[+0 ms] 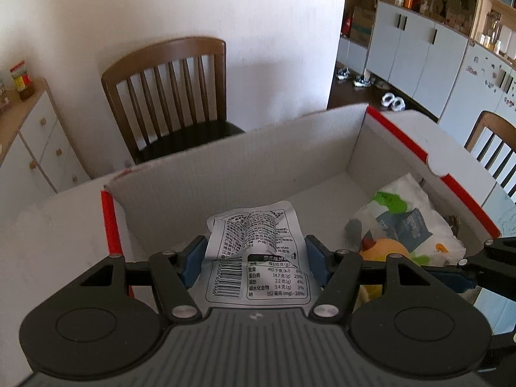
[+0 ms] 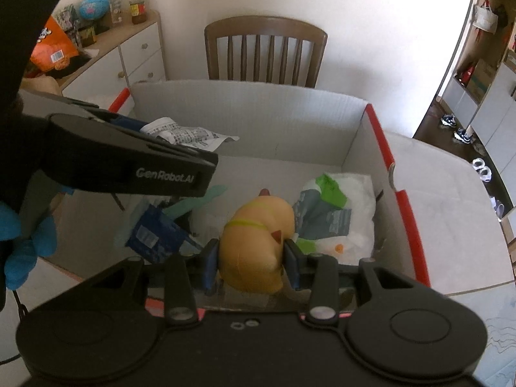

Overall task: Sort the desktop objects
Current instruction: 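Lower both items into the shoebox and open both tools, then withdraw both tools up out of the shoebox toward the table, then reach the left tool to the black packet while the right tool approaches the white cable, then close the left tool on the black packet while the right tool grasps the white USB cable, then lift both held items and carry them over the red shoebox, then lower both items into the shoebox and open both tools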

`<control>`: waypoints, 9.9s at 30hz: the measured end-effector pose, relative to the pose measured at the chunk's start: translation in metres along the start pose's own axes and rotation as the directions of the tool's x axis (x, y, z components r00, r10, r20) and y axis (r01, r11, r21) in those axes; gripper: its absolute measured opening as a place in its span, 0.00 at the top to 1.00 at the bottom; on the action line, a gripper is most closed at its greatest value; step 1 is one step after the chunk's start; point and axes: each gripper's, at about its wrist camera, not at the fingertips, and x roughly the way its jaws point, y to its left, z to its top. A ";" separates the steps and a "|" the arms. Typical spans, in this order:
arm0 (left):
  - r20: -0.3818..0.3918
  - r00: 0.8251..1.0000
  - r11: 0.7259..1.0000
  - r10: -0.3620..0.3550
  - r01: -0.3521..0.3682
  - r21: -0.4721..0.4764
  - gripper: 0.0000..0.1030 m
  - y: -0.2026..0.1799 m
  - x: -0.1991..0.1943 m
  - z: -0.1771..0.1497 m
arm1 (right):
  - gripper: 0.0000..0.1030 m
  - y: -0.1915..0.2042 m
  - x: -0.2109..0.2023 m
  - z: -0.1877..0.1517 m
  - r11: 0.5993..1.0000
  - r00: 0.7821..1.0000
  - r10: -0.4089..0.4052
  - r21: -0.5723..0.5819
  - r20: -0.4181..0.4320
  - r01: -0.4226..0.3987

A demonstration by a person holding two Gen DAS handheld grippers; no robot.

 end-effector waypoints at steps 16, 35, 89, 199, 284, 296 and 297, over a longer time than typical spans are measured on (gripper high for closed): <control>-0.101 0.995 0.999 -0.016 0.020 0.036 0.36 -0.008 0.012 -0.008 | 0.57 -0.003 0.001 0.002 0.999 1.000 0.017 0.039 -0.022 -0.016; -0.058 0.998 1.000 -0.009 0.010 0.005 0.34 -0.013 -0.027 -0.002 | 0.52 -0.004 -0.036 -0.001 0.998 0.999 0.020 0.056 0.037 -0.022; 0.065 0.997 0.997 0.041 -0.036 -0.065 0.03 -0.098 -0.178 -0.140 | 0.17 -0.064 -0.138 -0.084 0.976 0.967 0.209 -0.093 0.148 -0.197; 0.211 0.977 0.997 0.032 -0.017 -0.076 0.40 -0.079 -0.148 -0.216 | 0.91 -0.014 -0.076 -0.132 0.981 0.957 0.193 -0.059 0.216 -0.185; -0.105 0.994 1.000 0.015 -0.015 -0.005 0.40 -0.022 -0.015 -0.001 | 0.91 -0.050 -0.040 0.013 0.987 0.985 0.145 0.052 0.094 -0.150; -0.160 0.986 0.999 0.045 -0.041 0.030 0.40 -0.029 0.008 -0.010 | 0.91 -0.052 -0.019 0.007 0.987 0.990 0.141 0.072 0.026 -0.143; -0.167 0.985 0.999 0.045 -0.041 0.032 0.40 -0.030 0.009 -0.010 | 0.91 -0.052 -0.018 0.007 0.987 0.990 0.142 0.072 0.024 -0.143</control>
